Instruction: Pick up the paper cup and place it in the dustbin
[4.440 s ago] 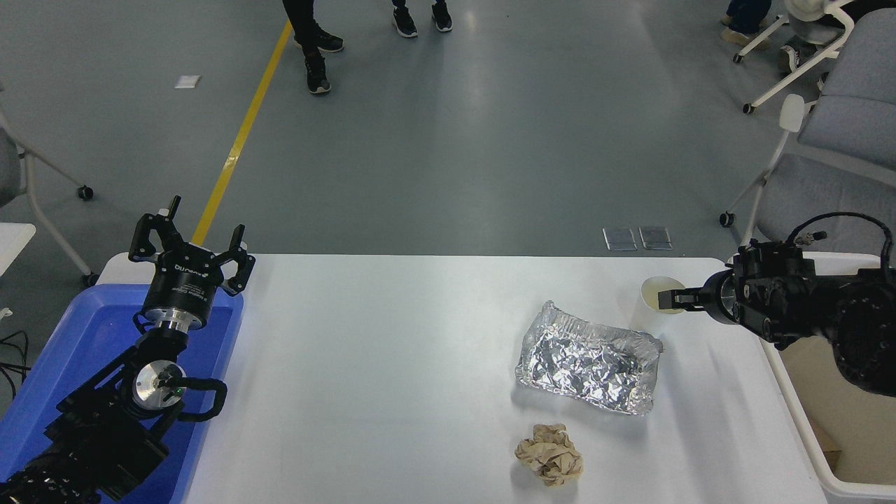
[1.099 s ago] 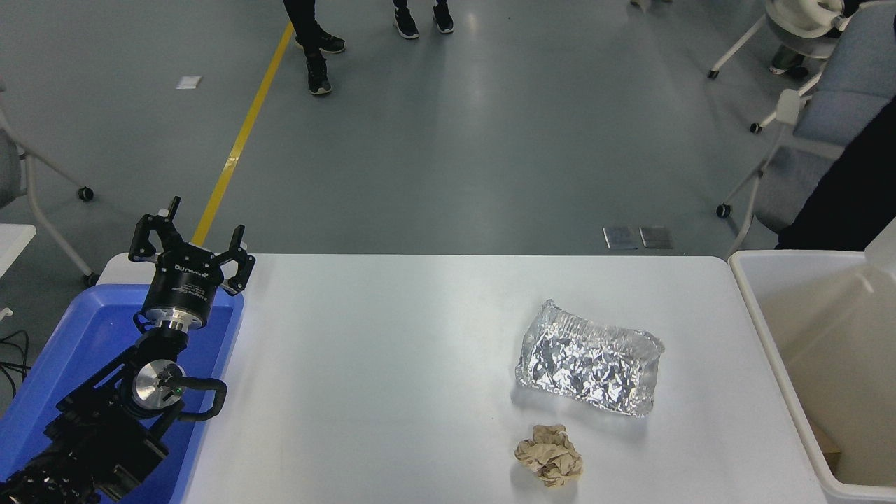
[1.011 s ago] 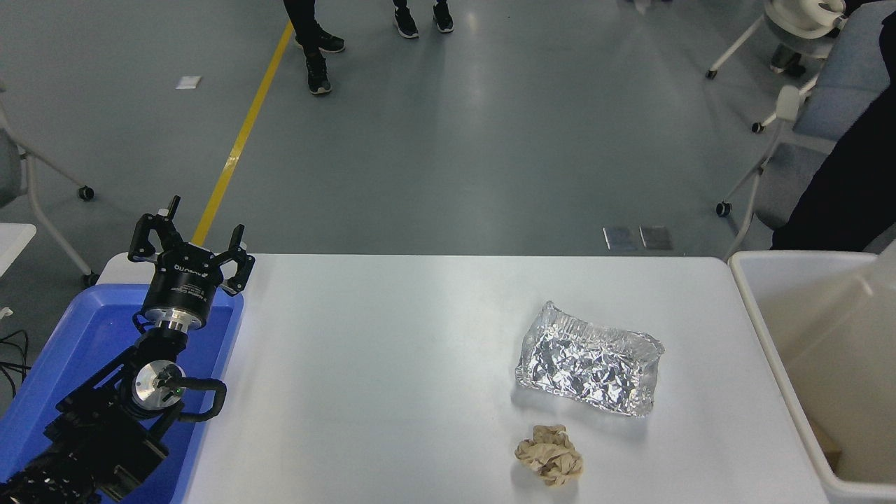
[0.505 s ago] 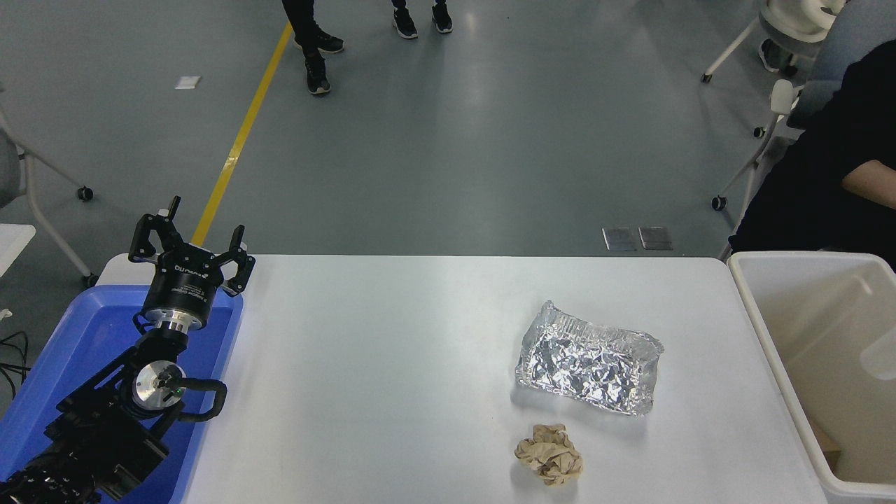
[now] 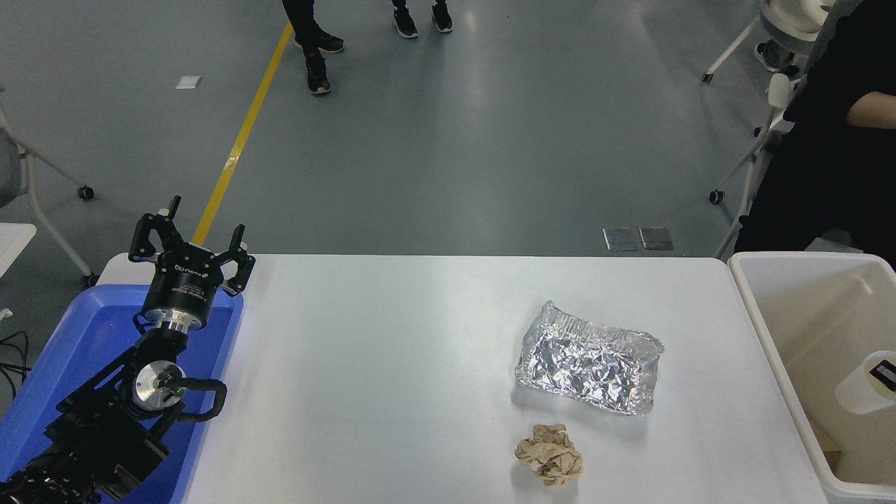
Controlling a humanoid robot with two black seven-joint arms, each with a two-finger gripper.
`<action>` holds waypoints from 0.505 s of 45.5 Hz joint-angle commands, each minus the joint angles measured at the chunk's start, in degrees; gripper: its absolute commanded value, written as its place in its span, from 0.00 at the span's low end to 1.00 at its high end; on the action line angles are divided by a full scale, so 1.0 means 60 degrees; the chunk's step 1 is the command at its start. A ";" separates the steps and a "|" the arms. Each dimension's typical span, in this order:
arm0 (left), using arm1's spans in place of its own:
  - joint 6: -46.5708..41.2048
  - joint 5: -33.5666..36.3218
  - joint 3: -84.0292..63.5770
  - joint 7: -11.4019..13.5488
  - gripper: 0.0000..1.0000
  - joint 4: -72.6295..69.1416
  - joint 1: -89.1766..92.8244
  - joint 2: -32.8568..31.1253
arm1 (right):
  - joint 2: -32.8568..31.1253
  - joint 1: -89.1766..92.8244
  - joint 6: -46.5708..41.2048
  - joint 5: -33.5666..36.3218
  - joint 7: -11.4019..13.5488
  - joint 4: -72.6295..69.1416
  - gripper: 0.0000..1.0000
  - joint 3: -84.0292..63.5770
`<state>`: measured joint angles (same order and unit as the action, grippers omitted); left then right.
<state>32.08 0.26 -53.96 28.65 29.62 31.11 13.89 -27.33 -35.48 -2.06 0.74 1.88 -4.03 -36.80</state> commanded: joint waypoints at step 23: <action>0.0000 0.0000 -0.0001 0.0000 0.98 0.0015 0.0015 0.0000 | -0.0074 -0.3898 0.0432 0.0112 -0.0006 -0.2316 1.00 -0.0166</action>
<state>32.08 0.27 -53.96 28.65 29.61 31.12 13.89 -27.51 -46.19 0.34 1.35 1.83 -9.78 -37.42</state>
